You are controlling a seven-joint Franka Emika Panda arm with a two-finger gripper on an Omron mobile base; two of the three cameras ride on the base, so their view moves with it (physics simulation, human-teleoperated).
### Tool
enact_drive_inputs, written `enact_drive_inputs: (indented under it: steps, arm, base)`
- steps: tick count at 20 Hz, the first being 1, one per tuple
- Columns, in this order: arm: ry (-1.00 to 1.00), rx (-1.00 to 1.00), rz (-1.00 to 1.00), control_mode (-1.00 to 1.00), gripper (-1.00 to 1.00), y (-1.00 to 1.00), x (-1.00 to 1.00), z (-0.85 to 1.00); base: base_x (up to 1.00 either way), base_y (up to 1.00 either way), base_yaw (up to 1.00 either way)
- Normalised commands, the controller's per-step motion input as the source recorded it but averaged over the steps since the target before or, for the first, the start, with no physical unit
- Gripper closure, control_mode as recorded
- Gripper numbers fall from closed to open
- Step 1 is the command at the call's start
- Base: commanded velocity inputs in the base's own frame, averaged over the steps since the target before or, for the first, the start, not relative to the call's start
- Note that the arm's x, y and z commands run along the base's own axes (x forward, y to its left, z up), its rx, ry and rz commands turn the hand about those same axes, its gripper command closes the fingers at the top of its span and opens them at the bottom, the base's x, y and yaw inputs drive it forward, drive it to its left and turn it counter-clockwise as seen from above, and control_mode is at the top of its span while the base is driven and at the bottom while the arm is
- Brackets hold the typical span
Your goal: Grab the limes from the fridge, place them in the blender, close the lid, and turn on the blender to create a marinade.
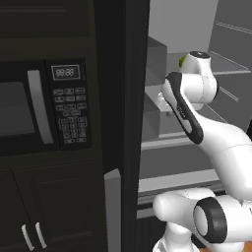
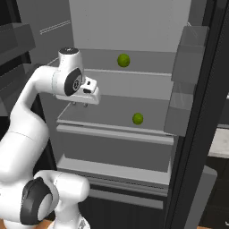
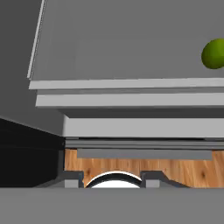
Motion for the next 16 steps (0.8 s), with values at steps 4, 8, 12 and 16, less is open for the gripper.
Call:
enact_drive_inputs:
  steps: [4,8,12,16]
  arm:
    - [-0.15,0.00,0.00,-1.00,-1.00,0.00,-0.12,0.06]
    - [-0.42,0.04,0.00,-1.00,-1.00,-0.08,-0.23,0.45]
    - [-0.47,0.03,0.00,-1.00,-1.00,-0.28,-0.17,0.55]
    - [-0.42,0.01,-0.01,-1.00,-1.00,-0.37,-0.02,0.59]
  base:
    - [0.00,0.00,0.00]
    - [0.00,0.00,0.00]
    - [0.00,0.00,0.00]
    - [0.00,0.00,0.00]
